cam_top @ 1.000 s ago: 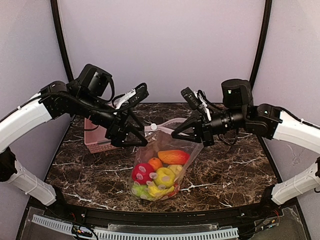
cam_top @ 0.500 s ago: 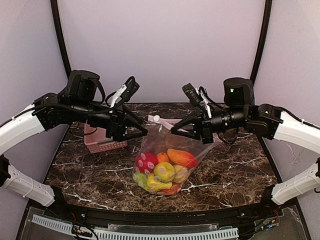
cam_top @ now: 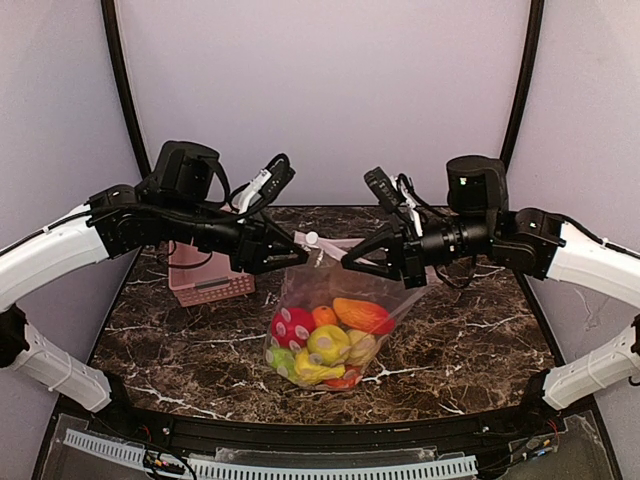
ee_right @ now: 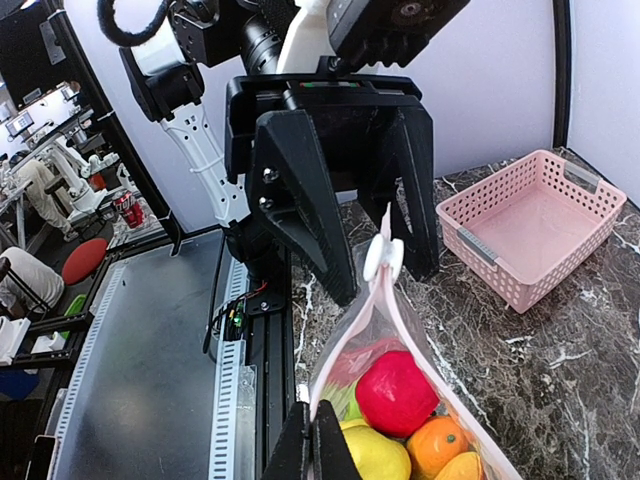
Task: Place the food in the zip-top bag and seal the zipper
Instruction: Hold the zipper food storage bag at the center of the board.
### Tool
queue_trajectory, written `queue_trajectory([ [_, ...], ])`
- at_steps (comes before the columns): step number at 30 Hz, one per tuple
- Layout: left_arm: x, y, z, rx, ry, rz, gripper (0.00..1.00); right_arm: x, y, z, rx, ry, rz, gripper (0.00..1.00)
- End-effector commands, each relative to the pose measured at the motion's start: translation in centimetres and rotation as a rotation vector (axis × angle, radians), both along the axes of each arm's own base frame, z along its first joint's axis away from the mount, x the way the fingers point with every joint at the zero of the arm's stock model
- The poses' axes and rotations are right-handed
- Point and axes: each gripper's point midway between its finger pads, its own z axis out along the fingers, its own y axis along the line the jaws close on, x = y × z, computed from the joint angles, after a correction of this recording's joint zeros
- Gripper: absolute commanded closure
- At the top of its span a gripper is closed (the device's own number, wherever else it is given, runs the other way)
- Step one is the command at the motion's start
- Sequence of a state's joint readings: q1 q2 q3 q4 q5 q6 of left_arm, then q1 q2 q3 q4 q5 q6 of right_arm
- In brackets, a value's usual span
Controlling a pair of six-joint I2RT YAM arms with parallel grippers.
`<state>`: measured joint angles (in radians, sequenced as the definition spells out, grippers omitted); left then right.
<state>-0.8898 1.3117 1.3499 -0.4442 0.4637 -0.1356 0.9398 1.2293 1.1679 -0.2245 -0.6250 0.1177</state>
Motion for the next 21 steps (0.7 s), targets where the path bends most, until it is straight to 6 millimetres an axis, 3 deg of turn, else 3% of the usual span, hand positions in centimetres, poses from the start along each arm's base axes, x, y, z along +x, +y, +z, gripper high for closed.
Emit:
queue_trajectory([
  [1,0.1,0.0,2.1,-0.068,-0.015,-0.008,0.63,-0.3,0.4,0.0,0.016,0.001,0.016,1.0],
  [11,0.0,0.3,1.9,-0.079,-0.003,-0.016,0.98,-0.1,0.4,-0.1,0.01,0.004,0.007,1.0],
  [14,-0.3,0.4,2.1,-0.084,-0.011,-0.035,0.99,0.1,0.4,0.3,0.016,0.005,-0.011,0.99],
  [17,-0.9,0.6,2.6,-0.096,-0.033,-0.064,0.99,0.3,0.2,1.8,0.04,-0.01,-0.025,0.89],
  [21,-1.7,0.6,2.8,-0.1,-0.044,-0.114,0.99,0.5,-0.1,4.0,0.074,-0.042,-0.053,0.63],
])
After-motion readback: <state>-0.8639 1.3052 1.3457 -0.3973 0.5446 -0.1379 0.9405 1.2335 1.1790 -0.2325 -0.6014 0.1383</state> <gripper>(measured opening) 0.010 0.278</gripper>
